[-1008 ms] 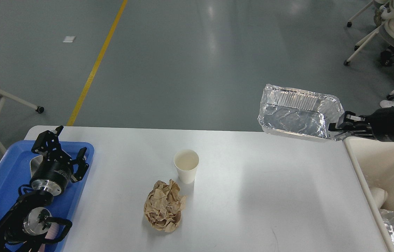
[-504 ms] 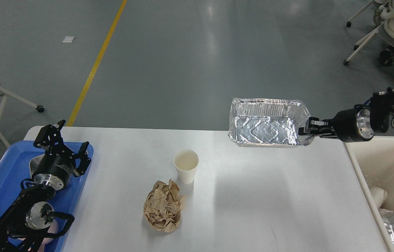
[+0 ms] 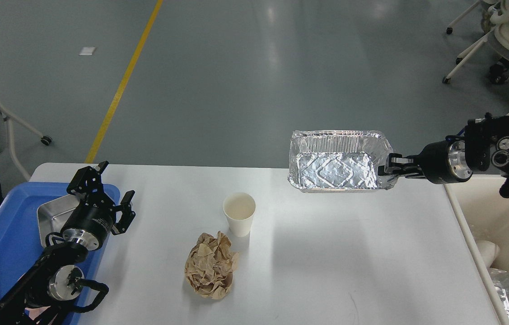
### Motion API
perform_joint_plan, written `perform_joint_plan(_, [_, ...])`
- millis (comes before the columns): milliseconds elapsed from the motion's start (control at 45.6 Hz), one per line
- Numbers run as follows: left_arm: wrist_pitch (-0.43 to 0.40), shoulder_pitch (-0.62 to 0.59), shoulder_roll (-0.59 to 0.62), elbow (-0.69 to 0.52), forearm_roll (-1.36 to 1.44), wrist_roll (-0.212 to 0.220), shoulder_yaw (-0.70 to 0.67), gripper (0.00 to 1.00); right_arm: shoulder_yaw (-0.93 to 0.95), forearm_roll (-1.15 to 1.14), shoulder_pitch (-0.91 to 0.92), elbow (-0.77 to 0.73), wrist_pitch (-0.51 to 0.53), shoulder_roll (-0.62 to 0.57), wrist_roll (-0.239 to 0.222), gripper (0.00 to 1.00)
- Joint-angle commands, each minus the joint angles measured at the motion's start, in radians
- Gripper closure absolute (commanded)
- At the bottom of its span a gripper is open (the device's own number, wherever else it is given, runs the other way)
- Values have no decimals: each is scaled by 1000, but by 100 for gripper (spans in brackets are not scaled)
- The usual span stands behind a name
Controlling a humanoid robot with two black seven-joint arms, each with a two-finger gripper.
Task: Tidy desktop
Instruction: 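Lift the foil tray and carry it toward the table center, then reach the left gripper to the white paper cup and grasp it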
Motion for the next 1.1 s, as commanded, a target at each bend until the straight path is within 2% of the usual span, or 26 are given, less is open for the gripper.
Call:
perform_joint_plan(0, [36, -40, 19, -1, 5, 3, 62, 3, -4, 0, -1, 0, -5, 0, 0, 100])
perform_joint_plan(241, [97, -144, 328, -87, 11, 3, 435, 3, -7, 0, -2, -5, -19, 11, 0, 100])
perform_joint_plan(372, [97, -176, 560, -144, 11, 1, 542, 3, -5, 1, -8, -5, -20, 14, 0, 100])
perform_joint_plan(460, [73, -198, 702, -179, 12, -2, 568, 3, -5, 1, -10, -5, -22, 14, 0, 100])
perform_joint_plan(613, [-35, -219, 956, -276, 46, -11, 568, 3, -5, 1, -10, -5, -23, 17, 0, 100])
perform_joint_plan(701, [-36, -225, 1068, -348, 101, -12, 573, 3, -5, 3, -8, -3, -25, 20, 0, 100])
perform_joint_plan(854, [-30, -207, 1187, -458, 247, -6, 582, 3, -5, 3, -8, -3, -26, 20, 0, 100])
perform_joint_plan(1073, [-20, -187, 1332, -546, 330, -9, 656, 3, -4, 4, -2, -3, -26, 18, 0, 100])
